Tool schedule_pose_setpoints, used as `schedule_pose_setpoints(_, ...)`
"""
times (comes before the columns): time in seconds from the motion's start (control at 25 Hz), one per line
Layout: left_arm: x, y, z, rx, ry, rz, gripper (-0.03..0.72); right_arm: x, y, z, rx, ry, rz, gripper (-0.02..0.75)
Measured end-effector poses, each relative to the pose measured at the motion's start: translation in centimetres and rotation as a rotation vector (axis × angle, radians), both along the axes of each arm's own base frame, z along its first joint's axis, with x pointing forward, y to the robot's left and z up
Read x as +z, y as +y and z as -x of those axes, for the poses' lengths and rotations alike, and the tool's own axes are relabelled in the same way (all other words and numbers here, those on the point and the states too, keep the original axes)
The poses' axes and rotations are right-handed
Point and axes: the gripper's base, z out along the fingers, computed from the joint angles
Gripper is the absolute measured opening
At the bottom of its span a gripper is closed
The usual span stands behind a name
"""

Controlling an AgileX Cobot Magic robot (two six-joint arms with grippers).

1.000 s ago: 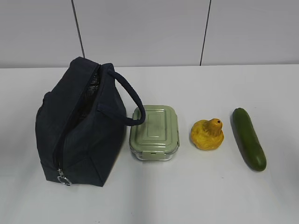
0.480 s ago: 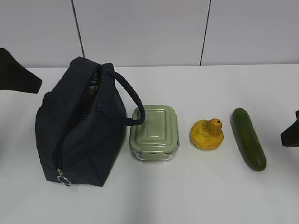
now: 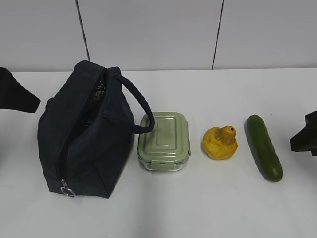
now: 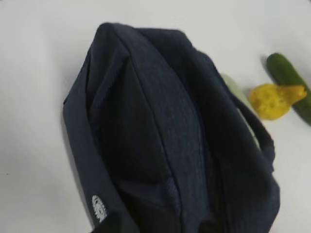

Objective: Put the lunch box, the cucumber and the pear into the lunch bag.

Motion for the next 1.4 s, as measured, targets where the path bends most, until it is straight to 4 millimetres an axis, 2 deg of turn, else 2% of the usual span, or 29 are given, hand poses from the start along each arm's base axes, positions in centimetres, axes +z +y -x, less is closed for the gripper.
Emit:
schedule_pose_setpoints(0.32,-0.4,-0.1,-0.1,-0.013,0.011,-0.033,0.298,-0.5,-0.3,-0.4,0.005,-0.008,0.033,0.39)
schedule_pose_setpoints(0.48,-0.3,-0.2,-0.1,-0.007,0.006,-0.029,0.298,-1.6,-0.5,-1.3,0.025,0.022,0.041,0.394)
schedule_pose_setpoints(0.6,-0.3,-0.2,-0.2,-0.001,0.002,-0.023,0.298,-3.0,-0.6,-1.9,0.05,0.058,0.045,0.439)
schedule_pose_setpoints(0.76,-0.3,-0.2,-0.2,0.003,-0.003,-0.024,0.298,-4.2,-0.5,-2.4,0.079,0.071,0.016,0.528)
schedule_pose_setpoints(0.84,-0.3,-0.2,-0.3,0.003,-0.004,-0.024,0.298,-4.5,-0.3,-2.7,0.088,0.06,-0.005,0.545)
schedule_pose_setpoints(1.16,-0.3,-0.2,-0.3,0.004,-0.007,-0.024,0.298,-5.2,0.9,-4.8,0.146,0.046,-0.01,0.557)
schedule_pose_setpoints(1.4,-0.2,-0.1,-0.4,0.011,-0.018,-0.025,0.293,-5.9,0.2,-5.9,0.146,0.1,0.054,0.557)
